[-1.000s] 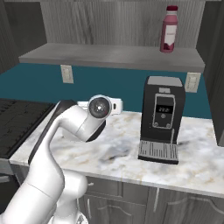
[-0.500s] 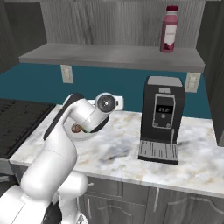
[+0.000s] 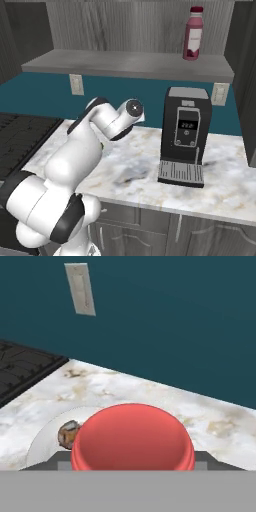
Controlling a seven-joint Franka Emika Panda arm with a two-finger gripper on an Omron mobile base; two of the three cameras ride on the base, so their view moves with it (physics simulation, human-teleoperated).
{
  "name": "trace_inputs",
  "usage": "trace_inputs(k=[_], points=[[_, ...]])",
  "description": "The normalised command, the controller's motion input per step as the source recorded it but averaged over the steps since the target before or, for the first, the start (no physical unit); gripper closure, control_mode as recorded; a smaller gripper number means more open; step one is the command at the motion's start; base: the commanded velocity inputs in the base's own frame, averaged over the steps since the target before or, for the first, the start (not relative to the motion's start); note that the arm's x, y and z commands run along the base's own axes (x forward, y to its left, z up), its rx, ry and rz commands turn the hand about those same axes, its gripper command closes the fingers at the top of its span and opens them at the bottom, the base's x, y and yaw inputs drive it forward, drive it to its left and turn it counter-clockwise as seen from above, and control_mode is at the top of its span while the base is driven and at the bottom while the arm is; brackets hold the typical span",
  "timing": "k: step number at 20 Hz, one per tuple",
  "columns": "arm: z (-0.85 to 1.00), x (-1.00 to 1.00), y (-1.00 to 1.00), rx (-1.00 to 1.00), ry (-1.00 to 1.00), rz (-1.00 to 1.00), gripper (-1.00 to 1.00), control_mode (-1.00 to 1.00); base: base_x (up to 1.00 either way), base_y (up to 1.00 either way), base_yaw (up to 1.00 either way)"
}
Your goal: Pick the avocado and bread from the counter and place them on the plate. Then pick the jam from the cabinet and place it next to the plate. Lastly close the cabinet door.
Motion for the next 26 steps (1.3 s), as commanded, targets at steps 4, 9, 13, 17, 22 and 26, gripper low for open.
trace_inputs(k=[4, 9, 13, 17, 22, 26], points=[[-0.48, 0.11, 0.0, -0.03, 0.06, 0.21, 1.0, -1.0, 0.0, 0.0, 0.0], [-0.42, 0.01, 0.03, -0.01, 0.02, 0.15, 1.0, -1.0, 0.0, 0.0, 0.0], [-0.2, 0.0, 0.15, 0.0, -0.01, 0.01, 1.0, -1.0, 0.0, 0.0, 0.0], [-0.19, 0.0, 0.19, 0.0, -0.08, 0.0, 1.0, -1.0, 0.0, 0.0, 0.0], [-0.28, 0.0, 0.12, 0.0, -0.04, 0.0, 1.0, -1.0, 0.0, 0.0, 0.0], [-0.39, 0.0, 0.08, 0.0, -0.01, 0.0, 1.0, -1.0, 0.0, 0.0, 0.0]])
